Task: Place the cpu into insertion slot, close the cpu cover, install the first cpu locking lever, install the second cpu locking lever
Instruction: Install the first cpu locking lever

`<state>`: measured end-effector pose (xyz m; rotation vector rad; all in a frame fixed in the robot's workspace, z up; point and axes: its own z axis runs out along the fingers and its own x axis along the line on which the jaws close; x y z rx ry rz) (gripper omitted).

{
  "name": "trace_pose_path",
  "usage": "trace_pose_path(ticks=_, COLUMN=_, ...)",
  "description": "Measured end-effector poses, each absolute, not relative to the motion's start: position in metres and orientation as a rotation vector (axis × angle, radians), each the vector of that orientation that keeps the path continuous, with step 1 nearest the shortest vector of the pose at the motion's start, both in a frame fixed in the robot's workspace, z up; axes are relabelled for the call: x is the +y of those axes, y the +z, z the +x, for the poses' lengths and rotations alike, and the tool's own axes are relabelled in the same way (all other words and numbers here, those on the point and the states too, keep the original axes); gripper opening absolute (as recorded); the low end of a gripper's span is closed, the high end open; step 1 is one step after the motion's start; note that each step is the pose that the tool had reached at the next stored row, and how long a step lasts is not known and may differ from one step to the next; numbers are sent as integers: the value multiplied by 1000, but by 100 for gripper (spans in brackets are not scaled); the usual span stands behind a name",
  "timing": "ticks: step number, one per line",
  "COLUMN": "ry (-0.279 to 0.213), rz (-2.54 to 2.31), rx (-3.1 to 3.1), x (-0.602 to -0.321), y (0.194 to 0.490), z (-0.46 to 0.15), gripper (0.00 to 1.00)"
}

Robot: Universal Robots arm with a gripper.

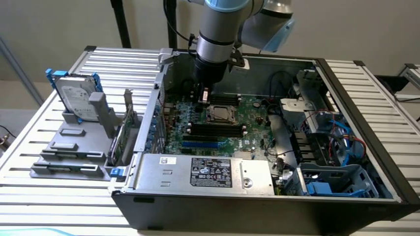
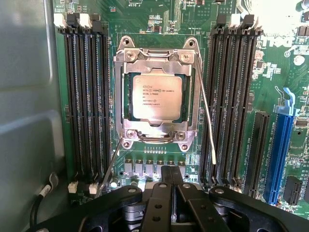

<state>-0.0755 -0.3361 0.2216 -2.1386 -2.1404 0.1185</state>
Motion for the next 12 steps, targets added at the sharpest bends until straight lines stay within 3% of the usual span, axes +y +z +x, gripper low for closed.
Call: trace_pose_path(ticks=12, ry=90, rz=-2128, rx=-2125, x=-336, y=225, z=-88, gripper=11)
